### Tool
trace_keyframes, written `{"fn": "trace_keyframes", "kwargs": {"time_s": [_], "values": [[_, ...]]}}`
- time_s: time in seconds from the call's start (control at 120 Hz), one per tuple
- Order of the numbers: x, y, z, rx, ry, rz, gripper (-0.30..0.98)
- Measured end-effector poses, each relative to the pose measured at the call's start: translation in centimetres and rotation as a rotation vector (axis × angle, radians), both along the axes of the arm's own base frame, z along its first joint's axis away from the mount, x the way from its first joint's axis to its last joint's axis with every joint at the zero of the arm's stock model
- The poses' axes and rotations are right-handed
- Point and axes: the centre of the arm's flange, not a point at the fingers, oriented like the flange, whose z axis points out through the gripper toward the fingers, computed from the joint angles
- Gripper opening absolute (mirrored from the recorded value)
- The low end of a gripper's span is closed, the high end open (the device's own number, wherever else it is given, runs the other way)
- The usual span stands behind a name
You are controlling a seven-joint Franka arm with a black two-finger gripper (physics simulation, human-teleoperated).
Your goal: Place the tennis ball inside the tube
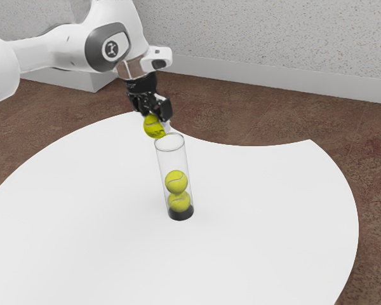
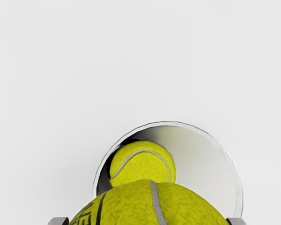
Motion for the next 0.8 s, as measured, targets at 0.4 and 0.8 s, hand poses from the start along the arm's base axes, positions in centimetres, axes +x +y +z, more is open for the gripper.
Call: {"fn": "trace_keyframes", "kwargs": {"time_s": [0.4, 0.8], "values": [[2.5, -1.5, -1.6, -0.008, 0.001, -0.031, 0.32], [2.0, -2.3, -0.3, -0.002, -0.017, -0.051, 0.61]]}}
